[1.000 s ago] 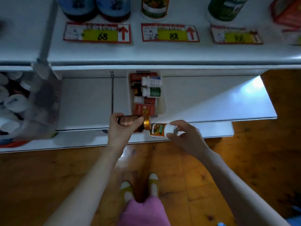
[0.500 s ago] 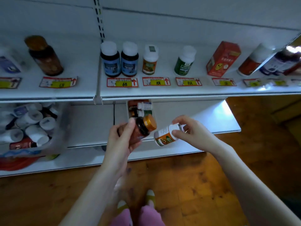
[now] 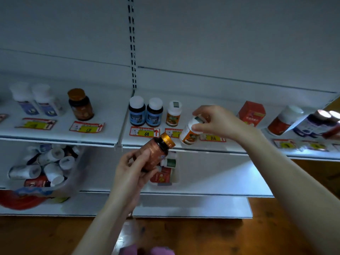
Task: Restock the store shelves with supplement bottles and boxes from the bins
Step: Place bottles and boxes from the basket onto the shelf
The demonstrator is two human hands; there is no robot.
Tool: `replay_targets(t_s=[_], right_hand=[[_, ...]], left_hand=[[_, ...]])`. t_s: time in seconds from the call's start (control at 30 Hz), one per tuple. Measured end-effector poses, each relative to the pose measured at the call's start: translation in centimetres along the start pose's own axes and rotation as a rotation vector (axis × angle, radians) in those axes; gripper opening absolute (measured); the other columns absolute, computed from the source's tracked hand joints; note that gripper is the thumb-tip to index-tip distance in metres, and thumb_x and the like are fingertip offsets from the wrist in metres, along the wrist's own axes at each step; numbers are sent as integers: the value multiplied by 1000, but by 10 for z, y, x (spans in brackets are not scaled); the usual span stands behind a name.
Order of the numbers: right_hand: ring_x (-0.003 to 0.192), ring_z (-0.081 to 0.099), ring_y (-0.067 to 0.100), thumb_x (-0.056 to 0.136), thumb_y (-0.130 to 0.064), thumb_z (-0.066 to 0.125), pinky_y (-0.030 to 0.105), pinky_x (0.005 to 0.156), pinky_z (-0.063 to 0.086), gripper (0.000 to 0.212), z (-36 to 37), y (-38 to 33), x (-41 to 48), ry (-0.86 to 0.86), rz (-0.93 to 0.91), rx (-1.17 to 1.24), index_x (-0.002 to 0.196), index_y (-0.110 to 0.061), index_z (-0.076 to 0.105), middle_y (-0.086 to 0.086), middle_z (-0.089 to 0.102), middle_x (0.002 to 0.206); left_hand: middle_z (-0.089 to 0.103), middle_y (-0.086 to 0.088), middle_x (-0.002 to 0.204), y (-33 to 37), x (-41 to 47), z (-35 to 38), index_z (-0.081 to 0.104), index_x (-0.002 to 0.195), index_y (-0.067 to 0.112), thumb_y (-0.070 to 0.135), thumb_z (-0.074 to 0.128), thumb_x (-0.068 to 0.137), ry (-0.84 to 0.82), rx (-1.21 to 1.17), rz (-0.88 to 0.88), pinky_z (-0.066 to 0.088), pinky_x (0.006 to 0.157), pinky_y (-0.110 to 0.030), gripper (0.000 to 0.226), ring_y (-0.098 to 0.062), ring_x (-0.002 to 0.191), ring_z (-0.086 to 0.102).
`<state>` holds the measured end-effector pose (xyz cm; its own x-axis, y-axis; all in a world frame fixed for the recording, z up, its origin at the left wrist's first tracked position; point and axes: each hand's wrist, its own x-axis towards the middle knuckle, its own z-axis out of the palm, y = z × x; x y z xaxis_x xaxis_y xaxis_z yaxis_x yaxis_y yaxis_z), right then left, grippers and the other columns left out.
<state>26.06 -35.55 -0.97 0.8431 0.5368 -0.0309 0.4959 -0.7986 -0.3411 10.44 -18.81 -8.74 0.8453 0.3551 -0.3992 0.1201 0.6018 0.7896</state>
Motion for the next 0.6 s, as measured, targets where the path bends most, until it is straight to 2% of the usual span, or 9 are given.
replay_targets(t_s=[0.13, 0.2, 0.33, 0.43, 0.6], right_hand=[[112, 51, 24, 83, -31, 65, 25, 80, 37, 48, -17, 5, 38, -70, -21, -156, 126, -17, 51, 7, 53, 128], [112, 50, 23, 84, -30, 64, 25, 79, 35, 48, -19, 6, 53, -112, -18, -199, 127, -16, 49, 6, 50, 130], [92, 46, 17, 83, -29, 65, 27, 73, 34, 44, -15, 12, 73, -155, -50, -231, 121, -12, 51, 8, 52, 122], [88, 48, 18, 82, -30, 67, 27, 71, 37, 41, -11, 18, 82, -174, -67, -219, 115, -8, 54, 10, 55, 116], [101, 54, 25, 82, -30, 68, 29, 77, 41, 44, -3, 20, 89, -205, -73, -189, 115, -5, 55, 12, 55, 117]], left_hand=[[59, -15, 107, -7, 3, 8, 48, 113, 2, 20, 63, 72, 50, 26, 46, 56, 70, -31, 48, -24, 88, 65], [59, -17, 109, -11, 5, 11, 50, 109, 5, 25, 63, 67, 64, 46, 57, 56, 73, -32, 49, -27, 92, 65], [60, -20, 111, -19, 7, 14, 51, 110, 6, 28, 63, 66, 80, 48, 66, 56, 74, -34, 51, -34, 97, 64], [60, -21, 110, -24, 8, 17, 51, 109, 5, 28, 63, 66, 91, 30, 75, 57, 72, -32, 50, -35, 97, 64], [60, -20, 108, -28, 9, 19, 52, 108, 5, 28, 62, 68, 108, 30, 81, 57, 73, -31, 48, -35, 98, 63]])
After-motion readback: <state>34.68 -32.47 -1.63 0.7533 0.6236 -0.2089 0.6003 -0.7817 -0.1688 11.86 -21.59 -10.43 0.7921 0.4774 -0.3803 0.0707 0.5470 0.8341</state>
